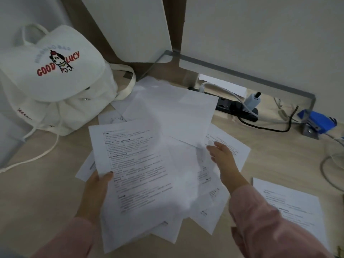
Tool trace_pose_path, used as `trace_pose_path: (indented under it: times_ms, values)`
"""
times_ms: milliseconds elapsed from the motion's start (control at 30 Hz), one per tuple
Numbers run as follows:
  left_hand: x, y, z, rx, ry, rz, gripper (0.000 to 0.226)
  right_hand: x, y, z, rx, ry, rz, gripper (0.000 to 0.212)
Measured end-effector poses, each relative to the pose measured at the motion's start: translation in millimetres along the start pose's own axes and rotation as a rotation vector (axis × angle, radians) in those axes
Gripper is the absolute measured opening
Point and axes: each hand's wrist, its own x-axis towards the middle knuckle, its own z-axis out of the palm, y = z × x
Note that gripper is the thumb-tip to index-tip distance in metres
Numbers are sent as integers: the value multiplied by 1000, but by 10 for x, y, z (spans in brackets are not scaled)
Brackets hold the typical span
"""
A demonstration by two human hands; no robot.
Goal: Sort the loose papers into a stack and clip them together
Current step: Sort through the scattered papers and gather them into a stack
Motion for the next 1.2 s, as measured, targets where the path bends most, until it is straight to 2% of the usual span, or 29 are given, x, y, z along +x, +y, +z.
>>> trace_pose_path:
  times_ms: [133,300,467,500,567,667,800,900,967,1067,1200]
  values:
    - [140,46,-105,41,-9,10,33,293,-196,207,130,24,121,54]
    - [227,20,-138,48,-52,-28,35,384,-320,342,88,62,96,36]
    - [237,22,-150,39,-91,-65,34,368,-316,490,54,-7,88,8]
    - [237,27,-154,37,-98,-74,34,342,-318,516,33,-12,83,7]
    - [234,42,-160,40,-113,-90,33,327,-300,531,14,-3,64,22]
    - [197,73,-150,52,-136,-87,30,232,-346,480,-16,83,-49,5]
    - [129,66,-129,46,-153,-56,32,-2,-422,265,-89,227,-256,16]
    - [86,35,-124,39,-168,-79,36,-303,-484,131,-11,283,-399,15]
    - [45,5,-111,18,-179,-90,35,-494,-473,77,34,260,-493,16]
    - [-52,-38,-80,-26,-205,-83,30,-735,-375,43,-39,167,-607,27]
    - [-188,-116,-66,-93,-244,-85,30,-924,-76,8,-136,-99,-630,38]
